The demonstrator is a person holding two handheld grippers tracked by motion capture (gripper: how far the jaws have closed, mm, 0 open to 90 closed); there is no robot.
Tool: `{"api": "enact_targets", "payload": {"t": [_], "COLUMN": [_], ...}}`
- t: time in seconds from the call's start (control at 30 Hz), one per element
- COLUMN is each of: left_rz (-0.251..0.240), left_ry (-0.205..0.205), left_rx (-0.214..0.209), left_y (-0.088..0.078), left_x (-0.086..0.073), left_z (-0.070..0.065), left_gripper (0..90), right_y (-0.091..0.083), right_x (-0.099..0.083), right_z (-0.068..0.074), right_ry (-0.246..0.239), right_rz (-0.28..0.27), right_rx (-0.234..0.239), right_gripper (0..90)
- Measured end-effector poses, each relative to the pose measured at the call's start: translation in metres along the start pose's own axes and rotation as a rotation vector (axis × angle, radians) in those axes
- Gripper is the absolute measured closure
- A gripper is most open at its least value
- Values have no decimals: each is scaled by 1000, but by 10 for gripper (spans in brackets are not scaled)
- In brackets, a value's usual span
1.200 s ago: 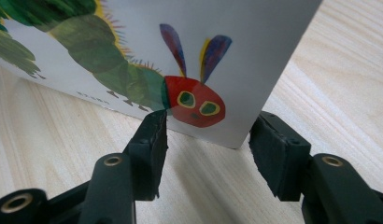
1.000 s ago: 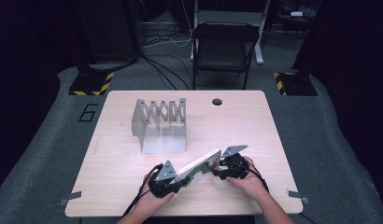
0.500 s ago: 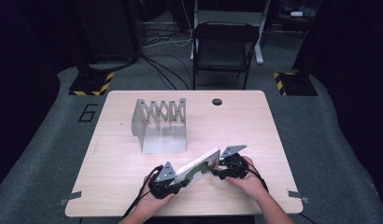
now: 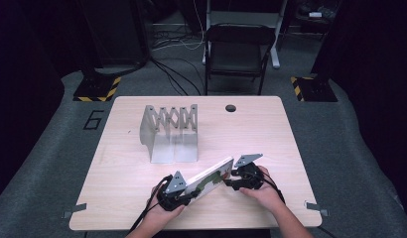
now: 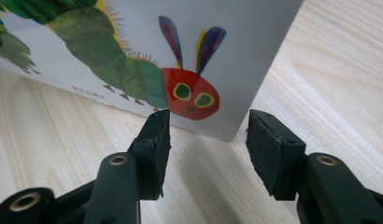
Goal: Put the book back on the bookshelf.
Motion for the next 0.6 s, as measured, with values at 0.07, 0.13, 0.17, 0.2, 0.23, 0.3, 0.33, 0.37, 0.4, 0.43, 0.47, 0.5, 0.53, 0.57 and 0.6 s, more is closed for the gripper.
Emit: {"api": "enact_targets", "payload": {"t": [0.07,0.13,0.17,0.2,0.23,0.3,0.33,0.37,0.4,0.43,0.47,0.5,0.53,0.57,0.6], "left_rz": [-3,-8,-16,-16,-20,-18,-22,-34,-37,-31,-31,-34,-34,-36,-41], "left_ry": [0,-8,-6,-6,-9,-10,-7,-16,-21,-21,-21,-30,-30,-37,-51], "left_rx": [9,2,15,15,17,18,28,39,46,48,48,60,60,66,74], "left_y": [-2,-4,-5,-5,-9,-10,-14,-15,-17,-19,-19,-23,-23,-24,-28], "left_x": [1,3,5,5,6,7,8,9,9,8,8,8,8,8,8], "left_z": [2,2,4,4,5,6,9,10,12,13,13,17,17,19,21], "left_gripper": [754,755,755,755,755,755,754,755,754,754,754,754,754,754,754], "right_y": [-1,-2,-2,-2,-2,-2,-2,-1,-1,-2,-2,-2,-2,-2,-1], "right_x": [-1,0,0,0,-1,-1,-2,-2,-1,-2,-2,-2,-2,-3,-2], "right_z": [0,0,0,0,-1,-1,-2,-2,-2,-2,-2,-3,-3,-3,-4], "right_ry": [7,11,10,10,11,19,10,15,18,17,17,24,24,25,22], "right_rz": [11,9,9,9,4,4,10,5,3,8,8,4,4,13,-1], "right_rx": [5,5,6,6,5,6,7,6,4,7,7,3,3,3,-1], "right_gripper": [496,493,491,491,488,487,487,487,487,487,487,486,486,486,486]}}
Point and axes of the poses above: each handheld gripper's, and its own axes: y roughly forward along the jaws, x roughly out of its top, z roughly to its left, the point moved 9 cm from there along y, roughly forward along the jaws, and after that the axes turned 4 degrees about -y, right-handed, at the moved point
